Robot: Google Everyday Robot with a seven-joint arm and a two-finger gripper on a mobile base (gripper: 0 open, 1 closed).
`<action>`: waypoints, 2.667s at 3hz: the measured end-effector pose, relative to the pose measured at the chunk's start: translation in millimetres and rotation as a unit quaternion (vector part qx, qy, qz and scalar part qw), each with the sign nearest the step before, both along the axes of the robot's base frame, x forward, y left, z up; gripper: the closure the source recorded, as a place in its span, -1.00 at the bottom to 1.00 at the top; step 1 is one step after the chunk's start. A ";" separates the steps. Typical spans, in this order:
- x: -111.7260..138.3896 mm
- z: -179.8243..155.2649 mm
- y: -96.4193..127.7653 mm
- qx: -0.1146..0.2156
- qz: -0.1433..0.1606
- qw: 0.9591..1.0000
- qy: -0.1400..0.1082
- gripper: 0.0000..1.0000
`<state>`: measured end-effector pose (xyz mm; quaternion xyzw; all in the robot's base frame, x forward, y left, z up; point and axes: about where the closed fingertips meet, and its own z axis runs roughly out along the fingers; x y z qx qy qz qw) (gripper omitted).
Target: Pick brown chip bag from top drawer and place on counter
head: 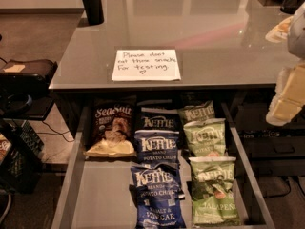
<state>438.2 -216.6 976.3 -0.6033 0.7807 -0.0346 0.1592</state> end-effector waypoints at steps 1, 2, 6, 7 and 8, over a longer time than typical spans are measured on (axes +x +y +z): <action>0.0 -0.1 0.1 0.000 0.000 1.000 0.000 -1.00; -2.0 -12.9 13.9 0.017 0.012 1.000 -0.004 -1.00; 47.0 -158.5 185.4 0.147 0.057 0.987 0.027 -1.00; 47.2 -159.8 189.8 0.147 0.058 0.987 0.030 -1.00; 42.5 -167.2 197.3 0.141 0.067 0.987 0.036 -1.00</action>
Offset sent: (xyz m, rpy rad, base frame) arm -0.0050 0.0334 -0.0369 0.0853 -0.0029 0.0594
